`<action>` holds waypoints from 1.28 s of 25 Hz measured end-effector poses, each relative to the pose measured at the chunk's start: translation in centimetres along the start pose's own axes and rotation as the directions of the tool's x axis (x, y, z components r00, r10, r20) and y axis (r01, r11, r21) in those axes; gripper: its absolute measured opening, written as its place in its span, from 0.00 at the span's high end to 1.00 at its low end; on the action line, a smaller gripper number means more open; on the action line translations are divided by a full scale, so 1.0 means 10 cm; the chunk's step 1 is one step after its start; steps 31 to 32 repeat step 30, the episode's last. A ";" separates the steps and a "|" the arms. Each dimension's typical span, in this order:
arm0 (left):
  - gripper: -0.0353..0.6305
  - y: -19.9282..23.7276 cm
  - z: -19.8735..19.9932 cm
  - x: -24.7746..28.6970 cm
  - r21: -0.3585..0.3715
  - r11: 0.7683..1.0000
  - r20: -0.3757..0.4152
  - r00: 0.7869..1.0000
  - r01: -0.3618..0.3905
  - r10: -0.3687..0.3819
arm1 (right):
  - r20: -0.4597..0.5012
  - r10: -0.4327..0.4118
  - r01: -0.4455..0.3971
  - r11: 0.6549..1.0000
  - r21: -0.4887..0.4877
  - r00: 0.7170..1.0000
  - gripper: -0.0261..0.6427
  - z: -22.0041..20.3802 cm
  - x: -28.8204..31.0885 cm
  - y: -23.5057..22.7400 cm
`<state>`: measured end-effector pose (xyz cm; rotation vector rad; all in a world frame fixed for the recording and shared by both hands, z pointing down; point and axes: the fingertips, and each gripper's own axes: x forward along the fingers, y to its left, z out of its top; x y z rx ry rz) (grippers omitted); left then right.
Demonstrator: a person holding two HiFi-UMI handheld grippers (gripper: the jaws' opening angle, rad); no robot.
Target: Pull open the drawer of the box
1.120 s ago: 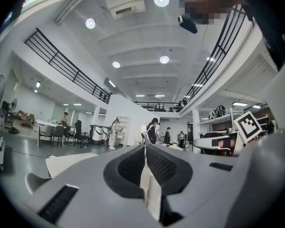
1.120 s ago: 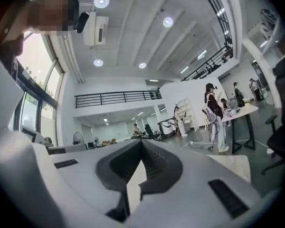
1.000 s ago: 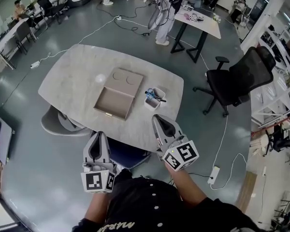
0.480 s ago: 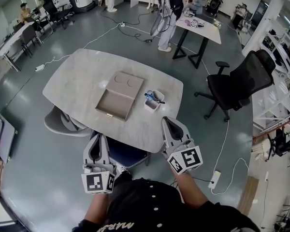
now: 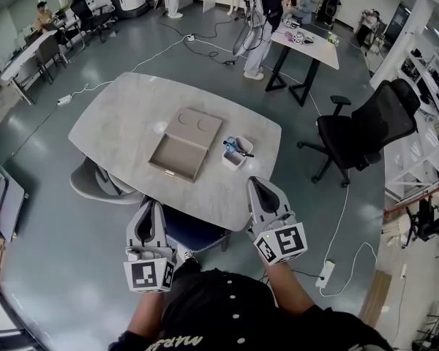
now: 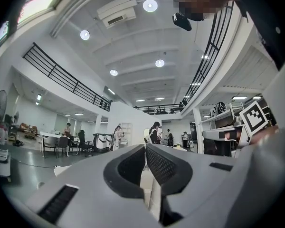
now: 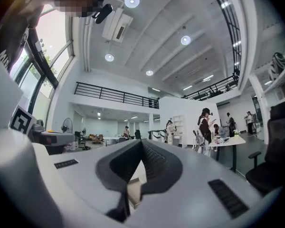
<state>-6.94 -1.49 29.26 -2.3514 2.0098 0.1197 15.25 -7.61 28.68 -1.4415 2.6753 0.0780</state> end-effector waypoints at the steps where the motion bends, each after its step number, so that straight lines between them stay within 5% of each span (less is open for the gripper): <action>1: 0.92 0.01 0.00 0.00 0.000 1.000 0.000 1.000 0.000 0.000 | -0.002 0.000 0.000 1.000 0.006 1.000 0.97 -0.01 0.01 0.01; 32: 0.92 0.10 0.03 0.04 0.012 1.000 0.013 1.000 -0.021 0.021 | -0.029 0.007 -0.008 0.999 -0.032 1.000 0.97 -0.08 0.12 0.11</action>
